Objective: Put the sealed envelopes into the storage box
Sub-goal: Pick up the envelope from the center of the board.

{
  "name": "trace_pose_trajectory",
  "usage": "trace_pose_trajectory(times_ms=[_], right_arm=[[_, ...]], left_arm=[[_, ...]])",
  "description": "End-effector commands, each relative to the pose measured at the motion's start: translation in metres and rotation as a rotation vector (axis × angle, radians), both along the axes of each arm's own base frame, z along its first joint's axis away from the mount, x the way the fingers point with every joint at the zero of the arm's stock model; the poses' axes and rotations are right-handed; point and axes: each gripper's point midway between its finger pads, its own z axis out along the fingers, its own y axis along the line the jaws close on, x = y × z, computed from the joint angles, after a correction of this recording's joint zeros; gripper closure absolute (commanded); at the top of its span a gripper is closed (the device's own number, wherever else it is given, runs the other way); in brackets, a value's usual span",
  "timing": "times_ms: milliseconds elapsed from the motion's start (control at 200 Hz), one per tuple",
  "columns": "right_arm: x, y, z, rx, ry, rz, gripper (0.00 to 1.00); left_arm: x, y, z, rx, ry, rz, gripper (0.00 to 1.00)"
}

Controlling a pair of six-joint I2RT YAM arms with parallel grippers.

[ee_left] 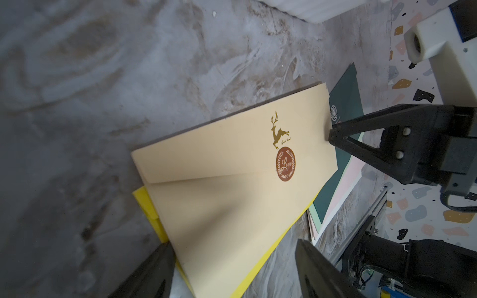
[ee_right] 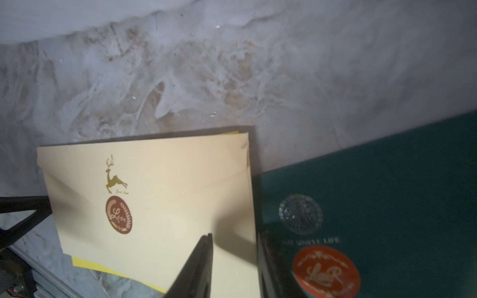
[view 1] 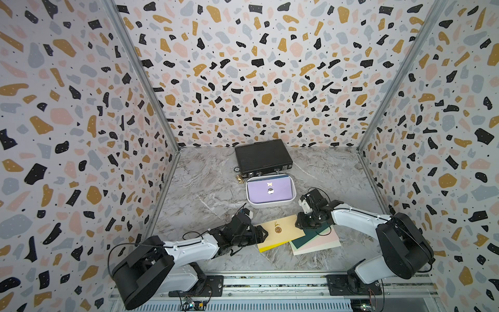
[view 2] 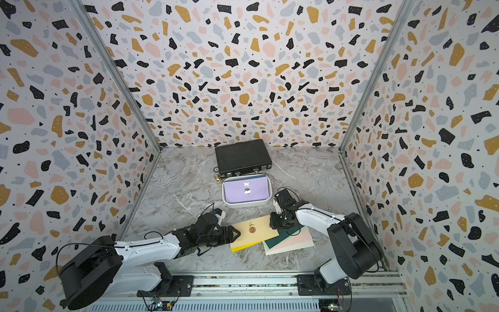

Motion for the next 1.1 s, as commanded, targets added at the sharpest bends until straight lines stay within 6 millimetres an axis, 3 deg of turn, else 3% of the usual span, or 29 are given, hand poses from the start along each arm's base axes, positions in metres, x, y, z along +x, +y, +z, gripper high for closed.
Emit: trace_pose_trajectory(times_ms=[0, 100, 380, 656, 901, 1091], right_arm=[[-0.008, 0.003, -0.004, 0.017, 0.037, 0.006, 0.65], [-0.009, 0.003, -0.006, 0.02, 0.044, 0.008, 0.65], [-0.008, 0.006, -0.001, 0.037, 0.035, 0.009, 0.66], [-0.008, 0.005, -0.001, 0.035, 0.033, 0.011, 0.66], [-0.008, 0.004, -0.004, 0.026, 0.031, 0.013, 0.65], [-0.01, 0.003, -0.007, 0.022, 0.035, 0.016, 0.66]], left_arm=[[0.0, 0.009, -0.005, -0.031, -0.003, 0.07, 0.25], [0.005, 0.013, 0.004, -0.066, -0.053, 0.105, 0.26], [0.01, -0.002, 0.029, -0.15, -0.133, 0.045, 0.26], [0.011, -0.008, 0.037, -0.188, -0.17, 0.019, 0.25], [0.022, -0.01, 0.055, -0.257, -0.299, 0.035, 0.21], [0.024, -0.022, 0.072, -0.349, -0.345, 0.0, 0.21]])
